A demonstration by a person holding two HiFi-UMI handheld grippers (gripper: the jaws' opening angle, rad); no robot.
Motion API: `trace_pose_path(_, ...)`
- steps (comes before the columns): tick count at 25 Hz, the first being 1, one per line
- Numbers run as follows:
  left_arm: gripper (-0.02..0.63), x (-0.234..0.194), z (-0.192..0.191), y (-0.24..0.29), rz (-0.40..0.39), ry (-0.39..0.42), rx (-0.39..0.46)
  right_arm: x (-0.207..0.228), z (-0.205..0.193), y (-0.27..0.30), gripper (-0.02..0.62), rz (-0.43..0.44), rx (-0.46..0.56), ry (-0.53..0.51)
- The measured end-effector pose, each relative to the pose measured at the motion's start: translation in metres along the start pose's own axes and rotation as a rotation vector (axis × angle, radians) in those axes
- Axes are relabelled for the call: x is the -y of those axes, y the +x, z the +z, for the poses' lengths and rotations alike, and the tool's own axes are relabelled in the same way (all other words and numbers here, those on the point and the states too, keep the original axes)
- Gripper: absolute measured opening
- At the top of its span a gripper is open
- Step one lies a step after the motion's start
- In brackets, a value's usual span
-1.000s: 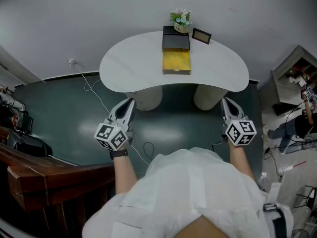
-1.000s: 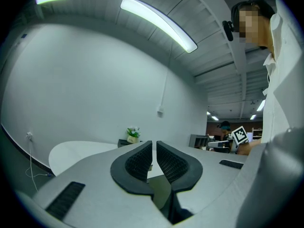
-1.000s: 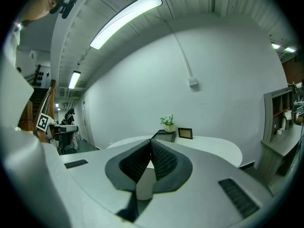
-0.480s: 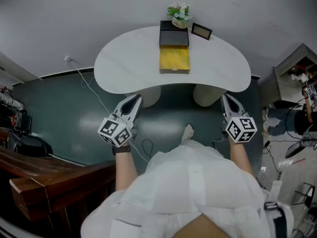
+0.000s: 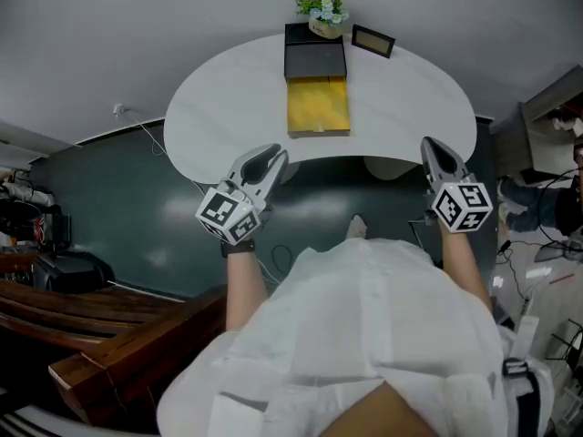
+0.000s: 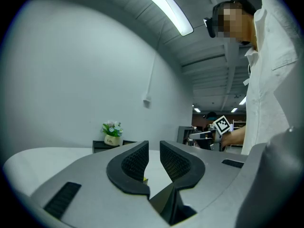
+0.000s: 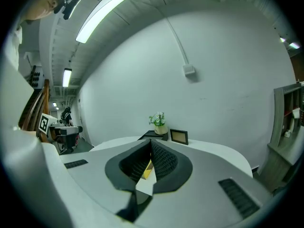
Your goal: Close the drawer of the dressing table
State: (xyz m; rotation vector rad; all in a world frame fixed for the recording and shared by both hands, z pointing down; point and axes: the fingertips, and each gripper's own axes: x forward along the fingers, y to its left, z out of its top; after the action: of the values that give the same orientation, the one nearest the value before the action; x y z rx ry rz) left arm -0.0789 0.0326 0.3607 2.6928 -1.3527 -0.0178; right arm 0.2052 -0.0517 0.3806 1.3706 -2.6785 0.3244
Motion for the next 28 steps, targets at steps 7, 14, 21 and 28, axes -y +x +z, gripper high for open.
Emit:
trace_pose_path(7,0.106,-0.015,-0.018,0.052,-0.025,0.005,-0.062,0.024,0.012,0.047,0.009,0.047,-0.001,-0.009)
trace_pose_path(14,0.114,-0.025,-0.038,0.074,-0.032,-0.008,-0.131,0.020,0.001,0.073,0.009,0.098,-0.043,0.005)
trace_pose_path(21,0.114,-0.039,-0.063,0.105,-0.093,0.036,-0.242,0.024,0.004,0.101,0.009,0.102,-0.063,0.015)
trace_pose_path(28,0.114,-0.060,-0.092,0.139,-0.217,0.083,-0.391,0.024,0.012,0.144,0.009,0.099,-0.084,0.019)
